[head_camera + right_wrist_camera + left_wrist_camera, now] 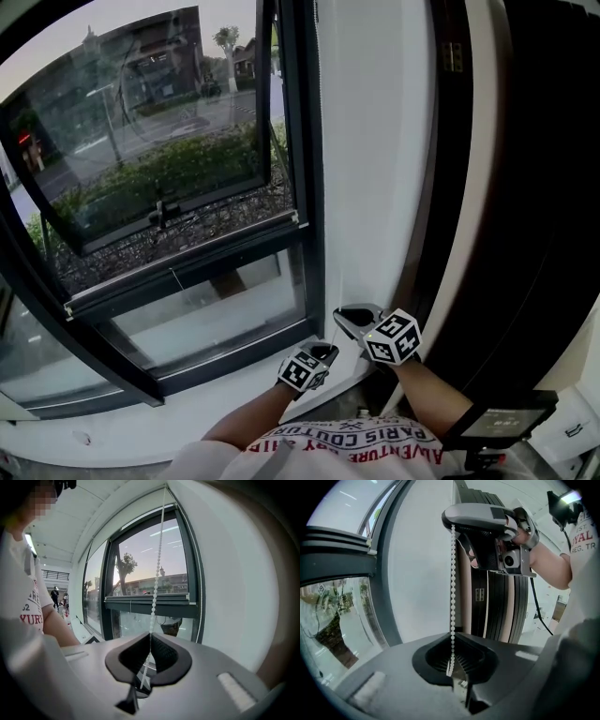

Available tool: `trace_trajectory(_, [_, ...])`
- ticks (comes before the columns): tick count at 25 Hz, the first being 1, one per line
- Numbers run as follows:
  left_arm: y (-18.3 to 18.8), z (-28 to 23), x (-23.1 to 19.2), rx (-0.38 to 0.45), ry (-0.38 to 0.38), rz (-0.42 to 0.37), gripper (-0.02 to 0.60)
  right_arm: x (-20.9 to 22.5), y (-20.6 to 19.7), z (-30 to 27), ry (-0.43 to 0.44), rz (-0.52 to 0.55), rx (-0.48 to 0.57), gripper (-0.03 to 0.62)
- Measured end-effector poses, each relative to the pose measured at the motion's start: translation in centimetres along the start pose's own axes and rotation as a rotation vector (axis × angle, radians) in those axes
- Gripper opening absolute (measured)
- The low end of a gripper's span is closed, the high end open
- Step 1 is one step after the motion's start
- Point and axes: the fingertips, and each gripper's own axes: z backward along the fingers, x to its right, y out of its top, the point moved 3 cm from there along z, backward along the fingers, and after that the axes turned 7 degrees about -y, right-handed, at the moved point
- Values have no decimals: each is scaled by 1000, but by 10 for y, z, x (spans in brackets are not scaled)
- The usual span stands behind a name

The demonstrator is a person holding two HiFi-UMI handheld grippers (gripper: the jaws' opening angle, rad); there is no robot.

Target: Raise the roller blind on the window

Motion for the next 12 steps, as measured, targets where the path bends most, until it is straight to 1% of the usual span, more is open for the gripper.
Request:
trace_trajectory(2, [-9,-2,0,-20,5,5,8,0,-9,-2,-5,-6,6,11])
trace_trajectory(3, [-16,-4,1,-49,4,2,6,0,-12,-2,-9,-11,14,11])
trace_trajectory(6, [-57,-11,7,-202,0,-44,4,1,-12,-3,-15,-18,27,9])
trace_trajectory(7, [-71,-10,9,-218,6,-52,3,1,-12,-3,-14,-17,25,9])
trace_trajectory(8, [-79,-7,11,-198,15,-38,5,1,-12,-2,-14,-20,24,9])
trace_trajectory(10, [-83,2,12,-119,39,12,6,4,-13,1,-24,-38,29,9])
trace_trajectory(12, [-77,7,11,-78,61,18,6,11,-10,4,-49,-61,49,11])
